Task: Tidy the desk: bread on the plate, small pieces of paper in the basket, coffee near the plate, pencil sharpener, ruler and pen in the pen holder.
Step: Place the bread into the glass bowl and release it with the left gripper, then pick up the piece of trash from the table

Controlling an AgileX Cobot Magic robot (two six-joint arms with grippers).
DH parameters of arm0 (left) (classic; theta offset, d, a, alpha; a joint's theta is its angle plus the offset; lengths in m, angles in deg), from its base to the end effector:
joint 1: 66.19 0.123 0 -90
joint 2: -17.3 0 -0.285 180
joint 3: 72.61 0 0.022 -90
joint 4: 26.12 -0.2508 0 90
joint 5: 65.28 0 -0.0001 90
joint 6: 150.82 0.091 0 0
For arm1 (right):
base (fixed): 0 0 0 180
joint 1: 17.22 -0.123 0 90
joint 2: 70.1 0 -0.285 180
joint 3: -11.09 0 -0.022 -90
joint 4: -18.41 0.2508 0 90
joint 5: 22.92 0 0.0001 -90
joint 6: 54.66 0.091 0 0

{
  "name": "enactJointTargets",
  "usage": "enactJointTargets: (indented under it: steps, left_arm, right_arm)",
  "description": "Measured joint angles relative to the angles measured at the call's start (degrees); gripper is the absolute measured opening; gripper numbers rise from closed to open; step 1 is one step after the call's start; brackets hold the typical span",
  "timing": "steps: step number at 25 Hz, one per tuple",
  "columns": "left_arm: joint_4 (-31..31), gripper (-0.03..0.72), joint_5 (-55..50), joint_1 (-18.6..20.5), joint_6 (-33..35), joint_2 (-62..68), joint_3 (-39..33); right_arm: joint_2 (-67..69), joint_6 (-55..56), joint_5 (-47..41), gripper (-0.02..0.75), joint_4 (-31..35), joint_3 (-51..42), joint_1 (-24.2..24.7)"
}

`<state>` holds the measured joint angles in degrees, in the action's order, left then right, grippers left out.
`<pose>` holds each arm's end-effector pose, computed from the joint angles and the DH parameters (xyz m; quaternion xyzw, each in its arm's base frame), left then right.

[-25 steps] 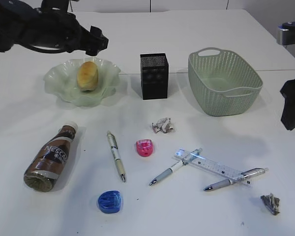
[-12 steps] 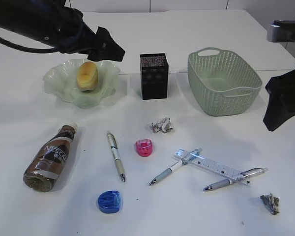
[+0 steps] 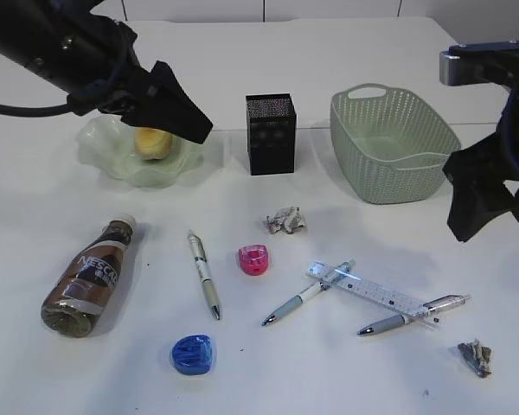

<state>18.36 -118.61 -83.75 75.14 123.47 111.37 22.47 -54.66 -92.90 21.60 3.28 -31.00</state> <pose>0.3385 -0.1608 0.3029 0.3430 0.8515 -0.2859 0.2748 0.2694 0.0710 0.2946 -0.1122 0.9898 0.0367 0.0802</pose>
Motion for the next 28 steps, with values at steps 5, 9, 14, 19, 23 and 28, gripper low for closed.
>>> enactJointTargets:
  steps: [5,9,14,19,23,28]
  left_arm:
    - [-0.6,0.484,-4.5,0.0,-1.3,-2.0,0.0]
    - [-0.7,0.484,-5.5,0.0,-1.4,-3.2,0.0]
    - [-0.8,0.484,-7.8,0.0,-1.4,-3.6,0.0]
    - [-0.9,0.482,-9.4,0.0,-1.4,-3.6,0.0]
    - [-0.9,0.482,-9.8,0.0,-1.4,-3.6,0.0]
    - [-0.9,0.477,-10.0,0.0,-1.4,-3.6,0.0]
  right_arm:
    - [0.0,2.5,0.0,0.566,-1.9,-2.6,0.0]
    - [0.0,4.6,0.0,0.566,-2.2,-8.7,0.0]
    - [0.0,5.4,0.3,0.566,-2.2,-13.4,0.0]
    - [0.0,5.5,6.4,0.566,-2.2,-17.9,0.0]
    - [-0.1,5.5,11.1,0.566,-2.2,-18.3,0.0]
    - [0.5,5.5,14.1,0.566,-2.5,-18.3,0.0]
